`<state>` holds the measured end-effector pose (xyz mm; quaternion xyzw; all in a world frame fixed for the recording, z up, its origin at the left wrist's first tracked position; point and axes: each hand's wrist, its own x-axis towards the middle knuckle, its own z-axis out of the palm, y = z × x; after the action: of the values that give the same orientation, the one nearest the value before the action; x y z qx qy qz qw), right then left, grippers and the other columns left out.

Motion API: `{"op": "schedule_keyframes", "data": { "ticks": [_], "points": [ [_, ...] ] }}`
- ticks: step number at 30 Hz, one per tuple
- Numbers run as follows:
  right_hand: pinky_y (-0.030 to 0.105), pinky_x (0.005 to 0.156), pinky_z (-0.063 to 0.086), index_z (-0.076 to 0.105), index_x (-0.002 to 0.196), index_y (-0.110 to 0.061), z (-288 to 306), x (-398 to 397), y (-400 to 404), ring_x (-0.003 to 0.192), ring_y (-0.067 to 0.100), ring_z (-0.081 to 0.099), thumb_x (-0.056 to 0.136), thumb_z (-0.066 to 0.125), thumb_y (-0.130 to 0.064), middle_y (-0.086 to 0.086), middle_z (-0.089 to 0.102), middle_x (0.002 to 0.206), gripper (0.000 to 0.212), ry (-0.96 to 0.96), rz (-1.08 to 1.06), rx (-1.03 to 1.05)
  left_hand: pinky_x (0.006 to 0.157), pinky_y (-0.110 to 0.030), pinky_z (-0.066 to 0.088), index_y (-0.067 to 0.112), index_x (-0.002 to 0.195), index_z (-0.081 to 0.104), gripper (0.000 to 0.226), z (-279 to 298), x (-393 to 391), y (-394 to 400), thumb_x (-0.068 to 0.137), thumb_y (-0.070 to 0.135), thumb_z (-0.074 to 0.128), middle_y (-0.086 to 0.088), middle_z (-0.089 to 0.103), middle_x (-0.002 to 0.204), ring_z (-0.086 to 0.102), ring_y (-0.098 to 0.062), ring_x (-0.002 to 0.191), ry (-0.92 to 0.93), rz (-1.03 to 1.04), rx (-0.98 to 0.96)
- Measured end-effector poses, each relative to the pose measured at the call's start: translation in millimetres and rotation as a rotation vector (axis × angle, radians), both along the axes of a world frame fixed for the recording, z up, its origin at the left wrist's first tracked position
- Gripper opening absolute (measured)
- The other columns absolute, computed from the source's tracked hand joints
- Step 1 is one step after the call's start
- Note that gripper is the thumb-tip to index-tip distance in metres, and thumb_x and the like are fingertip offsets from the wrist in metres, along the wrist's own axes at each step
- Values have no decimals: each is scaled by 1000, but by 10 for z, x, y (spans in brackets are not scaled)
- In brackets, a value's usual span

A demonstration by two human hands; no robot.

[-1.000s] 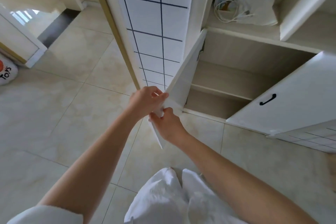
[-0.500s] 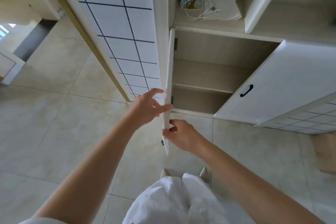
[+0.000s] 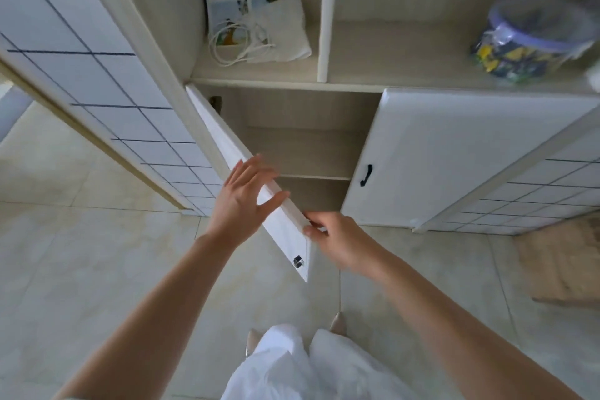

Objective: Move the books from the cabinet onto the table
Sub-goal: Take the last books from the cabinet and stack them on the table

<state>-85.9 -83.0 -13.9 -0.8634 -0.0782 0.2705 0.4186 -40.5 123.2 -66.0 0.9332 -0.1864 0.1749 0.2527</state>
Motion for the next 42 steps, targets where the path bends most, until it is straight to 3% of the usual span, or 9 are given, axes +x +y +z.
{"op": "schedule_keyframes", "data": {
  "ticks": [3,7,12,17,20,26,42],
  "points": [
    [43,76,50,61,114,-17,-43,202,-299,90,29,62,98,40,-19,10,68,95,26,-152,-90,-86,110,-51,36,5,122,60,39,-91,134,-320,96,34,55,-9,59,130,40,-27,139,6,31,10],
    [37,76,49,52,127,-18,-87,440,-536,97,28,58,96,43,-14,7,63,107,32,-410,-113,-288,115,-48,32,4,138,50,48,-110,317,-684,100,33,46,-14,44,148,29,-27,145,18,75,6],
    [46,102,44,47,135,-5,-222,583,-491,127,36,48,78,71,-17,15,52,136,62,-731,16,-481,118,-45,25,6,142,45,48,-157,619,-876,101,31,42,-13,38,152,24,-26,146,17,118,87],
    [54,116,23,25,148,-4,-490,839,-637,145,35,20,79,73,-30,15,22,158,89,-730,121,-647,114,-49,33,7,139,50,42,-182,926,-835,101,26,43,-10,47,146,36,-24,141,-60,86,173],
    [52,117,15,17,151,-6,-484,1022,-753,147,32,14,83,67,-23,12,15,160,86,-744,146,-676,111,-49,37,7,135,55,38,-174,1156,-723,98,18,53,-10,51,143,41,-24,138,-105,13,158],
    [55,115,22,13,151,-2,-514,1386,-838,148,33,12,83,49,-4,16,11,160,78,-773,120,-718,118,-48,24,7,147,37,51,-232,1465,-599,99,24,48,-11,30,156,22,-25,147,-53,70,245],
    [55,115,21,15,149,4,-502,2083,-761,147,34,14,84,35,-5,23,13,158,69,-806,1,-799,122,-44,11,3,152,18,80,-162,1860,-736,85,18,60,-12,19,160,13,-24,149,62,177,342]
  ]
}}
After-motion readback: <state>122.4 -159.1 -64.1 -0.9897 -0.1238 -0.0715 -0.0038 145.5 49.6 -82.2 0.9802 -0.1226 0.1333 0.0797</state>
